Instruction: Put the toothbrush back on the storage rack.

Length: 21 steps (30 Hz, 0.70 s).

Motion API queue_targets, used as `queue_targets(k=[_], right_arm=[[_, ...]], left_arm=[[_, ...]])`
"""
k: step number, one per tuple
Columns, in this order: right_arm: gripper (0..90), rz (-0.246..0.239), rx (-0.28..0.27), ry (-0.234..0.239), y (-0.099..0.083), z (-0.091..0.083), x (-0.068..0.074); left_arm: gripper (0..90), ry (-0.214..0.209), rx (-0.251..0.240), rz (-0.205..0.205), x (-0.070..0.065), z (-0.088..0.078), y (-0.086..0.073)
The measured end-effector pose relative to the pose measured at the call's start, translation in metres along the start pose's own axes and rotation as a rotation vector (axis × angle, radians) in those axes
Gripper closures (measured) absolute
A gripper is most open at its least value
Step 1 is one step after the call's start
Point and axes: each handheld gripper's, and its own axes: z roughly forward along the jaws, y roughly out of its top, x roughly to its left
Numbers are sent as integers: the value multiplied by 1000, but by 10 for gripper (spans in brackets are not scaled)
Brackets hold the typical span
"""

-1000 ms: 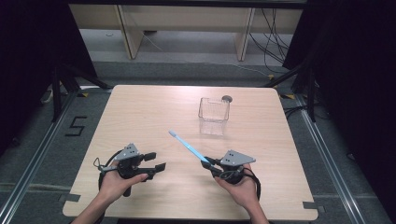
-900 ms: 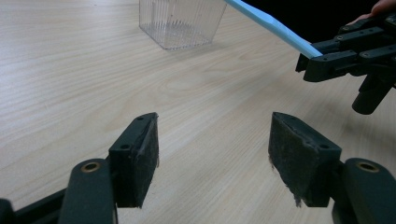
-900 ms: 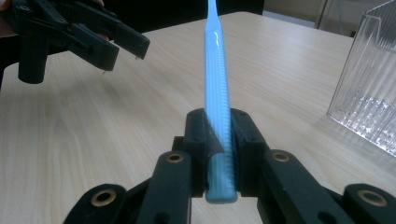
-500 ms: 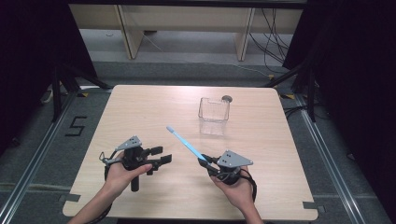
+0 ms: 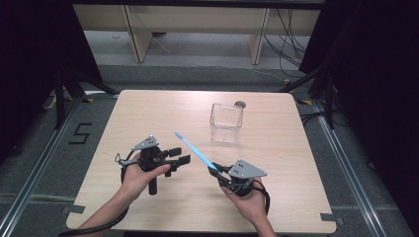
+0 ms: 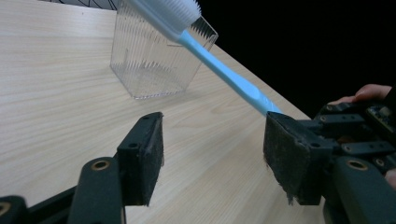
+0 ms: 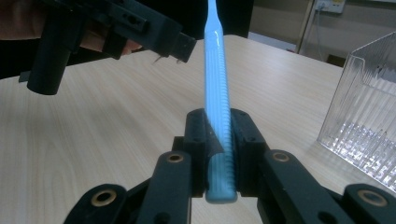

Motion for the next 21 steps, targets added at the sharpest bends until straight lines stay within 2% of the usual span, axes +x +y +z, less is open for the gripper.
queue_targets(k=[2, 3, 4, 9, 10, 14, 17, 21], right_arm=[[789, -8, -8, -3, 0, 1, 0], [790, 8, 1, -2, 0, 1, 2], [789, -19, -2, -2, 1, 2, 0], [790, 4, -18, 8, 2, 5, 3], [789, 11, 1, 1, 3, 5, 5], [789, -35, -11, -16, 5, 8, 5], [789, 3, 7, -7, 5, 9, 9], [788, 11, 4, -19, 3, 11, 9]], left_arm=[[390, -5, -5, -6, 0, 2, 1], [398, -12, -10, -14, -1, 4, 3], [404, -16, -9, -16, -1, 6, 4], [455, -56, -23, -39, -5, 12, 6], [473, -58, -21, -46, -7, 15, 7], [550, -92, -41, -71, -9, 19, 7], [618, -103, -54, -70, -10, 21, 7], [679, -122, -71, -67, -12, 21, 10]])
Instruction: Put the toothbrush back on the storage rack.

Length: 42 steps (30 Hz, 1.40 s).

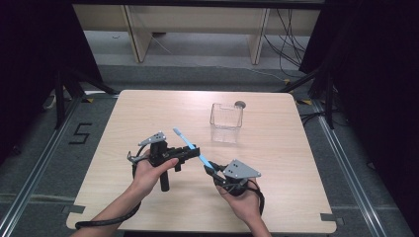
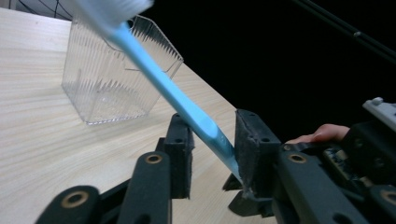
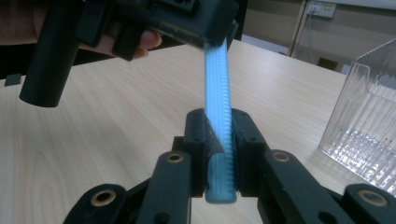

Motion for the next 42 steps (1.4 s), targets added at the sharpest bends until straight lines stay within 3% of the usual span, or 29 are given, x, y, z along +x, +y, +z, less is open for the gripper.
queue_targets(k=[4, 9, 11, 14, 15, 21, 22, 23, 27, 30, 42], right_arm=[[784, -5, 6, -6, -2, 4, 1], [777, -5, 29, -28, -4, 8, 4], [731, 22, 43, -1, -4, 12, 6], [668, 9, 31, -27, -4, 12, 4], [652, 29, 57, -15, -3, 10, 4], [622, 64, 37, -59, 4, -3, 0], [622, 38, 15, -71, 6, -5, -2], [622, 44, -14, -91, 11, -10, -5], [629, 73, -38, -93, 20, -17, -5], [645, 85, -97, -80, 34, -19, -2], [669, 122, -138, -56, 61, -10, 6]], left_arm=[[754, -19, -10, 16, -3, 0, 3], [813, -50, 4, 75, -14, 2, 6], [833, -34, 22, 135, -19, 4, 7], [835, 10, 40, 221, -22, 5, 9], [835, 28, 46, 240, -23, 5, 9], [836, 72, 58, 307, -25, 5, 11], [836, 76, 53, 321, -26, 5, 11], [836, 93, 62, 344, -27, 5, 11], [836, 98, 64, 368, -28, 7, 10], [836, 120, 72, 389, -29, 8, 9], [836, 142, 93, 456, -36, 16, 3]])
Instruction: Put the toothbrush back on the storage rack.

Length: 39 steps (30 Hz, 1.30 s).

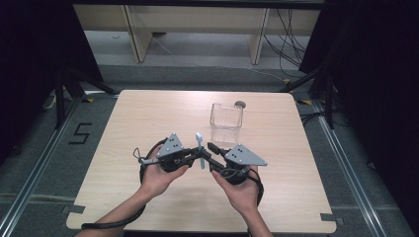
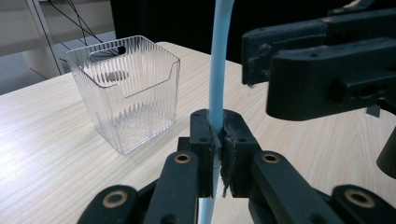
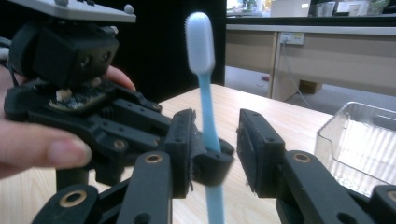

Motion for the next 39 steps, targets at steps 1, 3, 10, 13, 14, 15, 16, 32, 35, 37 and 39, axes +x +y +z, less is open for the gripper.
queue_targets(k=[1, 3, 10, 13, 14, 15, 16, 32, 35, 37, 39], right_arm=[[670, -3, -4, 1, 1, 1, 0], [674, -28, 0, -13, 1, 3, 0], [696, -6, 5, -11, -1, 8, 0], [702, 11, 3, -9, -1, 9, 1], [711, 2, 5, -10, 0, 10, 0], [711, 2, 5, -10, 0, 10, 0], [718, 0, 2, -20, 0, 11, 1], [842, -48, -5, -46, 2, 11, -1], [842, -47, 4, -56, 3, 10, -3], [843, -44, 3, -63, 4, 8, -7], [842, -39, 0, -67, 5, 7, -10]], left_arm=[[836, 1, 1, -3, -1, 0, 0], [836, 1, 2, 3, -1, 1, 0], [836, 8, 9, 24, -4, 2, 0], [836, 9, 10, 30, -5, 2, 1], [836, 10, 8, 30, -7, 3, 1], [836, 10, 8, 30, -7, 3, 1], [836, 11, 9, 38, -8, 3, 1], [831, 16, 10, 66, -12, 6, 1], [770, 27, 15, 89, -12, 5, 0], [707, 36, 12, 100, -11, 3, -2], [642, 52, 21, 121, -9, -1, -3]])
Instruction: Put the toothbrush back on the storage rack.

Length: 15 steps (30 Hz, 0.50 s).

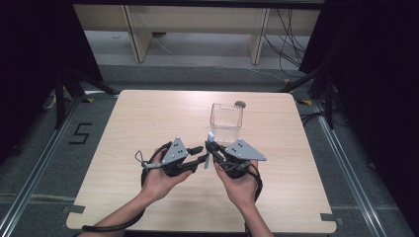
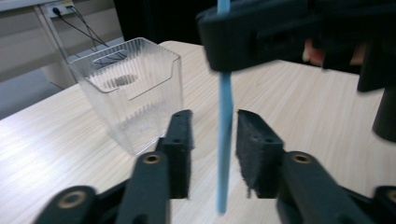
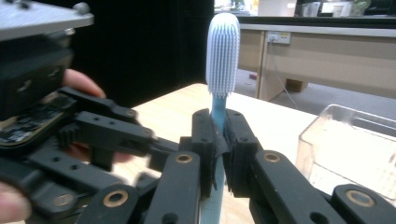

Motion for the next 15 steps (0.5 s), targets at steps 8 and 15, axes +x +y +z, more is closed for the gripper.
queue_targets(k=[8, 15], right_arm=[[843, 12, 7, -19, 2, -3, -14], [842, 1, -3, -59, 5, -7, -28]], left_arm=[[535, 71, 21, 37, 12, -21, -8], [516, 153, 30, 53, 34, -51, -17]])
